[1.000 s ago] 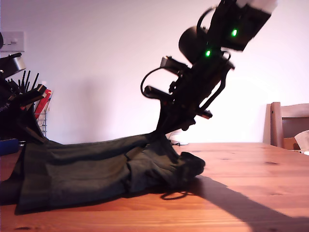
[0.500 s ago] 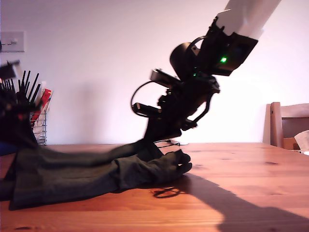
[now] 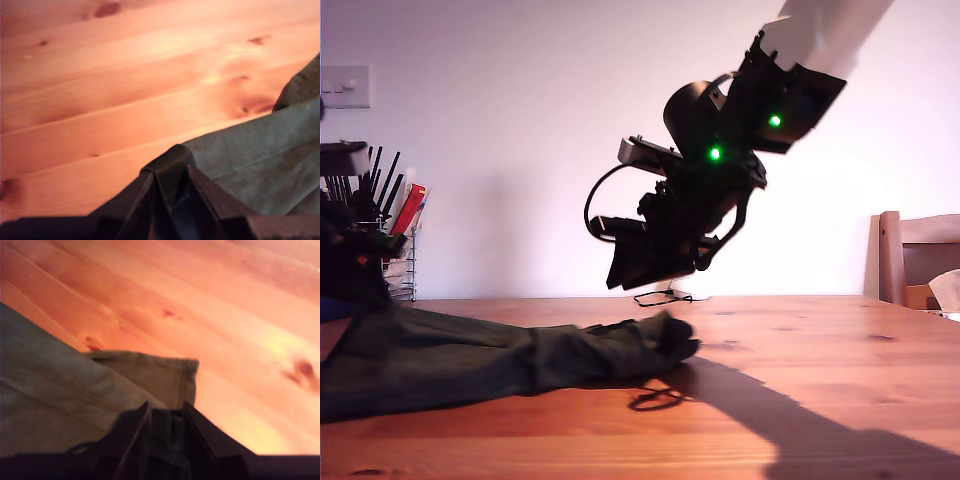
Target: Fold the underwear in front of you. After folding it, place it to the left side.
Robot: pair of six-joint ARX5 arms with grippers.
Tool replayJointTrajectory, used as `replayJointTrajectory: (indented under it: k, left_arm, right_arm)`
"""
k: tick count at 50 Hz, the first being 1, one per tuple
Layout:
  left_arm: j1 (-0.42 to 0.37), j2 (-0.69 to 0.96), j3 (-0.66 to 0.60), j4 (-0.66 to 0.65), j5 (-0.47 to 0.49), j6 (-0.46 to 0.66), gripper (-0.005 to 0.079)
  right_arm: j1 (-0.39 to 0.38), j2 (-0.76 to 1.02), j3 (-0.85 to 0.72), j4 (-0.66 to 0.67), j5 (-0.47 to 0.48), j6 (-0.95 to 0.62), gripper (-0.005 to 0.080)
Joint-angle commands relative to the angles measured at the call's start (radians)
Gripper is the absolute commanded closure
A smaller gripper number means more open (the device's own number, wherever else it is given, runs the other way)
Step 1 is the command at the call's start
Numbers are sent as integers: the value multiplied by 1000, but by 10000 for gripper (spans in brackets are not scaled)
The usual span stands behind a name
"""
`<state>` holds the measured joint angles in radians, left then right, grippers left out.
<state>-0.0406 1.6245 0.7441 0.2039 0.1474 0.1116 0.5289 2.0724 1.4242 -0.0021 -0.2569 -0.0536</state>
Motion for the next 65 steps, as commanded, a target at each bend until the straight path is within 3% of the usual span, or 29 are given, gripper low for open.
replayJointTrajectory:
  k: [1,8,13,21,26,32,36,41,65]
  left_arm:
    - [2,-17,5,11,-2,5,556]
    - [3,-17,35,-11,-3,14,556]
    - [14,-17,62,-69,-10,93,559]
    - [17,-17,106,-161,-108,187,554]
    - [17,-17,126,-179,-129,172,544]
    - [8,-21,153,-304,99,63,608]
    - [-7,-21,153,-375,240,8,697]
    - [-28,-21,153,-438,335,0,767]
    - [-103,93,140,-464,343,1,766]
  right_arm:
    - [1,18,61,-43,-30,-3,573]
    - [8,18,130,-161,-109,0,575]
    - [10,18,157,-216,-149,-1,575]
    - [14,18,161,-254,-185,-3,575]
    - [20,18,161,-277,-209,-3,576]
    - [27,18,161,-318,-245,-3,593]
    - [28,18,161,-357,-270,-4,664]
    - [33,18,161,-384,-268,-35,769]
    - [33,79,160,-444,-257,-54,765]
